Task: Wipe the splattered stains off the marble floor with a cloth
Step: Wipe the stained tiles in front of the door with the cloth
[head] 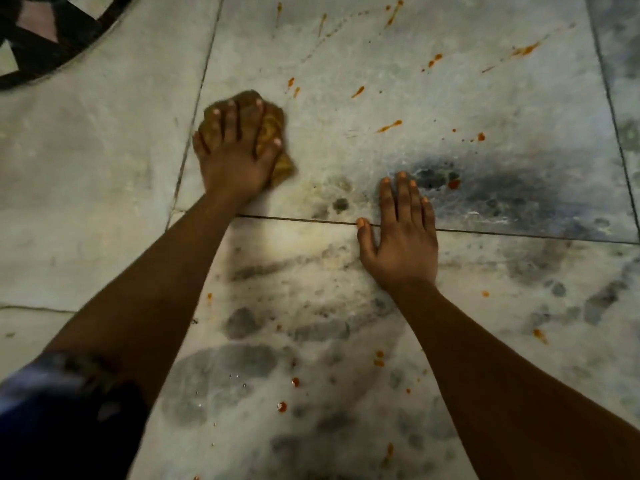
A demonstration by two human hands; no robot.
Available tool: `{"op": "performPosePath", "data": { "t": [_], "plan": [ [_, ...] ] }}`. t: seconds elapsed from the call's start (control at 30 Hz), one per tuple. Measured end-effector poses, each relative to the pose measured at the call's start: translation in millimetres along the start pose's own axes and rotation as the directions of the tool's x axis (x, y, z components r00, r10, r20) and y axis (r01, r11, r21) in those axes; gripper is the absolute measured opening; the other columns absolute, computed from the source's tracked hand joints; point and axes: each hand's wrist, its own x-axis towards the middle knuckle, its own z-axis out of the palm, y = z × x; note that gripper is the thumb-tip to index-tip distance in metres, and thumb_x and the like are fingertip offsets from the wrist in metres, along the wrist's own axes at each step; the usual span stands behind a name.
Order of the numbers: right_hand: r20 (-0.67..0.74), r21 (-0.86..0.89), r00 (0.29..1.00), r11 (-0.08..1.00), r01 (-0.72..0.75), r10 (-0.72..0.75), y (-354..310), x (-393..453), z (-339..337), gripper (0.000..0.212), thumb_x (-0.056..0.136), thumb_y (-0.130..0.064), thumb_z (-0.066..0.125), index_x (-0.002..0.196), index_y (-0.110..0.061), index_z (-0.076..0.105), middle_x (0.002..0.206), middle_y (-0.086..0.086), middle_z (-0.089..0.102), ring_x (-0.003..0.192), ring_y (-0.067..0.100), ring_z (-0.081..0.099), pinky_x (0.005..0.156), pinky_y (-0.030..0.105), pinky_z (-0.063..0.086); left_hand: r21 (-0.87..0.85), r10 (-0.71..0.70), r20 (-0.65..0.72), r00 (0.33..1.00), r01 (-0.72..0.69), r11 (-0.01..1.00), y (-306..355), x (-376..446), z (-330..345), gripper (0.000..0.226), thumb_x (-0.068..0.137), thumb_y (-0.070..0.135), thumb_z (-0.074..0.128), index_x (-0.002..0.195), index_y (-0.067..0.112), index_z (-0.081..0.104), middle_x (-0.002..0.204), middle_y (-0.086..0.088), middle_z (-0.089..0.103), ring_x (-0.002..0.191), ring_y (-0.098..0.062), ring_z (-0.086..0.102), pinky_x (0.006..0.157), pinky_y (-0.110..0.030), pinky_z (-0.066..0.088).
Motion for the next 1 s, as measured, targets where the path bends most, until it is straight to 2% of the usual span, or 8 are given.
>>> {"op": "performPosePath", "data": {
  "t": [0.07, 0.17, 0.3, 0.53, 0.67, 0.77, 0.93, 1.0],
  "plan": [
    [-0.002, -0.005, 1.000, 1.000, 0.008, -0.008, -0.3, -1.1, 0.3, 0.072, 0.089, -0.052, 0.019, 0.149, -0.011, 0.023, 0.156, 0.012, 0.017, 0.145, 0.026, 0.014, 0.116, 0.036, 0.005, -0.029, -0.068, 0.051, 0.996, 0.070, 0.997, 25.2, 23.0, -2.4, 0.065, 0.095, 0.056, 0.024, 0.150, 0.032, -0.001, 0.159, -0.008, -0.006, 0.145, -0.030, -0.009, 0.113, -0.057, -0.007],
    [-0.018, -0.008, 1.000, 1.000, 0.014, -0.014, -0.3, -0.3, 0.4, 0.073, 0.089, -0.052, 0.018, 0.149, -0.011, 0.024, 0.156, 0.013, 0.019, 0.145, 0.026, 0.015, 0.116, 0.036, 0.006, 0.020, 0.118, 0.093, 0.989, -0.121, 0.993, 55.2, 4.2, 3.7, 0.064, 0.095, 0.056, 0.021, 0.149, 0.032, -0.004, 0.159, -0.007, -0.008, 0.145, -0.030, -0.009, 0.112, -0.056, -0.010],
    [-0.008, 0.039, 1.000, 0.999, 0.016, -0.015, 0.1, 0.5, -3.5, 0.072, 0.089, -0.052, 0.021, 0.147, -0.009, 0.028, 0.155, 0.013, 0.020, 0.144, 0.028, 0.017, 0.116, 0.039, 0.009, 0.033, 0.293, -0.010, 0.956, -0.293, 0.956, 12.4, -57.8, 13.8, 0.064, 0.090, 0.061, 0.018, 0.147, 0.041, -0.001, 0.159, 0.000, -0.002, 0.146, -0.021, -0.005, 0.114, -0.047, -0.005],
    [0.031, 0.028, 0.999, 0.999, -0.024, 0.023, -11.4, 31.0, -7.4, 0.076, 0.088, -0.050, 0.019, 0.149, -0.005, 0.014, 0.158, 0.014, 0.009, 0.146, 0.026, 0.007, 0.117, 0.036, 0.000, -0.102, -0.205, -0.001, 0.979, 0.204, 0.974, -10.6, 18.3, -4.0, 0.063, 0.095, 0.055, 0.024, 0.149, 0.034, -0.002, 0.159, -0.004, -0.005, 0.145, -0.026, -0.009, 0.114, -0.052, -0.007],
    [-0.017, -0.027, 0.997, 0.997, -0.074, 0.074, -8.1, 36.6, 10.6, 0.080, 0.087, -0.052, 0.016, 0.148, -0.001, 0.015, 0.156, 0.018, 0.014, 0.145, 0.029, 0.013, 0.116, 0.036, 0.003, -0.108, -0.247, 0.050, 0.968, 0.251, 0.962, 0.3, 65.9, -12.1, 0.064, 0.096, 0.052, 0.023, 0.150, 0.027, -0.001, 0.159, -0.008, -0.005, 0.145, -0.029, -0.009, 0.112, -0.053, -0.010],
    [-0.054, -0.042, 0.996, 0.996, -0.077, 0.075, -7.8, 37.3, 11.9, 0.079, 0.088, -0.051, 0.018, 0.147, 0.000, 0.021, 0.154, 0.020, 0.020, 0.143, 0.032, 0.019, 0.116, 0.038, 0.009, -0.086, -0.163, 0.041, 0.986, 0.166, 0.982, 20.7, 76.3, -11.8, 0.065, 0.095, 0.053, 0.024, 0.151, 0.029, 0.000, 0.159, -0.005, -0.004, 0.145, -0.027, -0.008, 0.113, -0.054, -0.010],
    [-0.055, -0.043, 0.995, 0.995, -0.091, 0.089, -9.3, 37.5, 7.3, 0.075, 0.090, -0.049, 0.025, 0.146, 0.001, 0.025, 0.153, 0.021, 0.023, 0.141, 0.033, 0.023, 0.115, 0.040, 0.014, -0.012, 0.288, 0.031, 0.957, -0.288, 0.958, 17.3, 44.3, -1.1, 0.068, 0.087, 0.063, 0.021, 0.148, 0.038, 0.005, 0.159, 0.001, 0.002, 0.146, -0.022, -0.001, 0.114, -0.049, -0.002],
    [-0.060, -0.041, 0.994, 0.994, -0.097, 0.095, -9.2, 37.0, 7.5, 0.074, 0.090, -0.048, 0.027, 0.146, 0.000, 0.025, 0.153, 0.021, 0.024, 0.141, 0.033, 0.023, 0.114, 0.039, 0.014, -0.024, 0.274, 0.021, 0.961, -0.274, 0.962, 4.5, 54.3, -1.2, 0.067, 0.086, 0.063, 0.020, 0.148, 0.039, 0.008, 0.159, 0.003, 0.005, 0.146, -0.022, 0.001, 0.114, -0.049, 0.002]
  ]
}}
